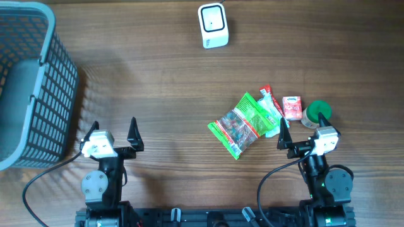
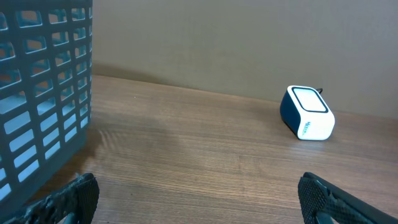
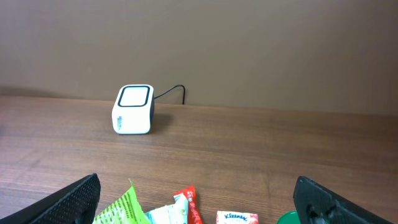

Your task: Scan the item barcode

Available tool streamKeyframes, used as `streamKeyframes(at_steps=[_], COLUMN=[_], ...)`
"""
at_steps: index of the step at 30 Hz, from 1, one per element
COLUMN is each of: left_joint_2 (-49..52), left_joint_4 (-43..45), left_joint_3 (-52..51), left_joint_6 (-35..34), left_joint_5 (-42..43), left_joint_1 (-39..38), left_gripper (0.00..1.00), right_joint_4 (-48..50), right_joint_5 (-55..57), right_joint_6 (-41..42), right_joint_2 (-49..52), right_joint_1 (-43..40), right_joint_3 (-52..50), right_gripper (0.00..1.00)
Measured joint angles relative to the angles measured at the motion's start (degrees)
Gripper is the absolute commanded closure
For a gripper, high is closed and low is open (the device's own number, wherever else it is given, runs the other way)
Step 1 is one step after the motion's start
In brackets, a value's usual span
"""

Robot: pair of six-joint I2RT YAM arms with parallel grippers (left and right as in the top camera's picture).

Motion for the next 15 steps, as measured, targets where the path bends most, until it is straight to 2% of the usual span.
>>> streamKeyframes(at_steps=[15], left_joint_2=[0.0], left_joint_4=[0.0], left_joint_3=[0.0], left_joint_6=[0.0], left_joint_5=[0.0], left_joint_1=[0.0], left_gripper=[0.0], right_joint_4=[0.0], right_joint_5=[0.0], right_joint_6=[0.0], right_joint_2=[0.0], right_joint_1=[0.0], right_joint_3=[0.0], right_gripper=[0.0])
